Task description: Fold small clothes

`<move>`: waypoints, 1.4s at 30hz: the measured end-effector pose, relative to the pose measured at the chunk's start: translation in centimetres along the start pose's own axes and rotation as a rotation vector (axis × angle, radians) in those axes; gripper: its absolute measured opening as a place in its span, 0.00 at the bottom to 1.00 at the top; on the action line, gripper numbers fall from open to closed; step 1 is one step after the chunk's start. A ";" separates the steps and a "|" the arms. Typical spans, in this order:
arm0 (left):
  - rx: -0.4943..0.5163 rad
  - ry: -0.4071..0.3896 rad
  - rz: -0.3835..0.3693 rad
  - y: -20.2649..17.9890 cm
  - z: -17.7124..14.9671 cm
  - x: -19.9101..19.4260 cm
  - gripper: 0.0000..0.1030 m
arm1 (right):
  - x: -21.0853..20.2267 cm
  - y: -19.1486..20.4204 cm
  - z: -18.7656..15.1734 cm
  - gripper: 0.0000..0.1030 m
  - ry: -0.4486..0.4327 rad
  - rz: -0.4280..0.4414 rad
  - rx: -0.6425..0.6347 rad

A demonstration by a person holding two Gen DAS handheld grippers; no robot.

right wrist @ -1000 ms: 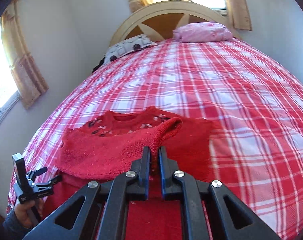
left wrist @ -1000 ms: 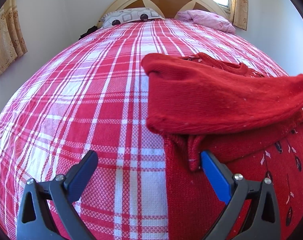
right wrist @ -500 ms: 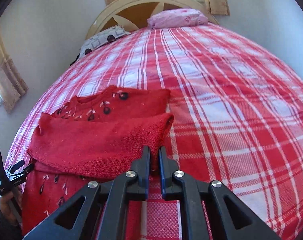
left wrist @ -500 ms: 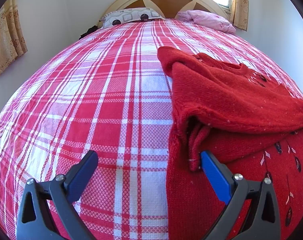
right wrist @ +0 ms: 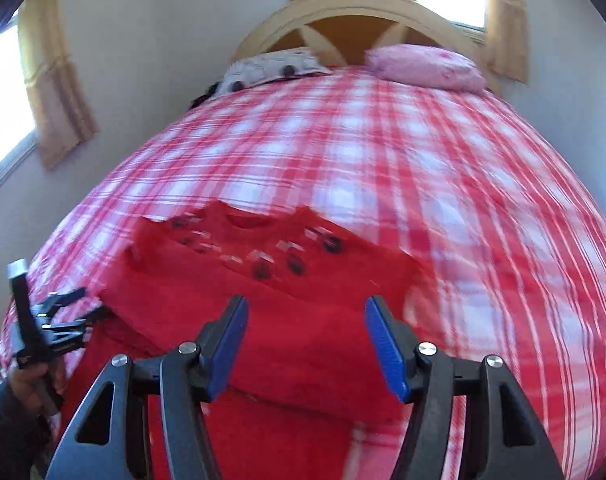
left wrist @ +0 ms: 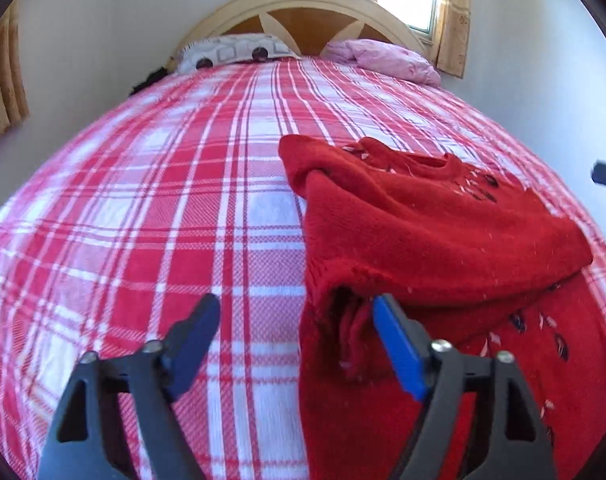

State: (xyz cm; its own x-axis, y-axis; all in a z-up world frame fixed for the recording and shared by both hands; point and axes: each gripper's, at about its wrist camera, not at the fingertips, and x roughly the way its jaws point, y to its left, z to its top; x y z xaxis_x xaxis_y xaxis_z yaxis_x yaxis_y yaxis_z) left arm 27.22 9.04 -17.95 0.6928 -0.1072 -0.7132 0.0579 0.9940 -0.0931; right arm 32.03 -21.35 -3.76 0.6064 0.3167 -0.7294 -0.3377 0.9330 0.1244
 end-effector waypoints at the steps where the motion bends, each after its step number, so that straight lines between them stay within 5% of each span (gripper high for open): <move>1: -0.024 0.003 -0.009 0.5 0.1 0.3 0.73 | 0.9 1.6 1.4 0.60 0.016 0.046 -0.019; 8: -0.079 0.013 -0.132 1.5 -0.6 1.0 0.53 | 9.7 12.2 7.1 0.60 0.120 0.190 -0.162; 12: -0.088 0.025 -0.187 1.5 -0.8 1.2 0.36 | 16.0 16.8 8.5 0.60 0.191 0.214 -0.213; 15: -0.097 0.035 -0.229 1.8 -0.9 1.4 0.14 | 20.3 19.1 9.3 0.60 0.253 0.211 -0.238; 17: -0.124 0.036 -0.265 2.3 -1.1 1.4 0.12 | 23.0 20.2 9.7 0.59 0.306 0.218 -0.240; 18: -0.141 0.034 -0.288 2.7 -1.2 1.4 0.10 | 24.2 20.6 9.9 0.56 0.342 0.227 -0.241; 20: -0.160 0.033 -0.306 3.1 -1.2 1.4 0.09 | 26.1 21.4 9.7 0.15 0.402 0.201 -0.257; 21: -0.168 0.034 -0.315 3.2 -1.3 1.5 0.09 | 26.6 21.7 9.5 0.09 0.414 0.188 -0.271; 27: -0.163 0.038 -0.328 3.0 -1.3 1.6 0.09 | 25.9 20.8 10.8 0.04 0.282 0.120 -0.235; 33: -0.179 0.039 -0.330 3.3 -1.2 1.6 0.09 | 26.7 19.9 10.4 0.07 0.305 0.117 -0.229; 34: -0.184 0.039 -0.333 3.4 -1.2 1.7 0.09 | 26.7 19.8 10.2 0.13 0.317 0.101 -0.240; 35: -0.189 0.040 -0.333 3.6 -1.2 1.7 0.09 | 26.3 19.5 10.0 0.34 0.314 0.088 -0.247; 37: -0.203 0.034 -0.333 3.9 -1.2 1.6 0.12 | 23.9 18.3 9.3 0.58 0.290 0.139 -0.234; 41: -0.259 0.009 -0.326 5.0 -1.5 1.0 0.26 | 17.8 14.4 6.7 0.58 0.252 0.175 -0.208; 42: -0.266 -0.009 -0.306 5.1 -1.5 0.6 0.39 | 15.7 12.7 5.6 0.58 0.240 0.164 -0.205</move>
State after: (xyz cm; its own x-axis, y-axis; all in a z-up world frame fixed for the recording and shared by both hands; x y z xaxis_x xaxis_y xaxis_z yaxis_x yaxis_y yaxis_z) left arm 26.84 14.02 -19.94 0.6788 -0.3962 -0.6182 0.0756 0.8752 -0.4778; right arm 41.36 -3.60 -9.86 0.3537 0.3874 -0.8514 -0.5685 0.8118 0.1332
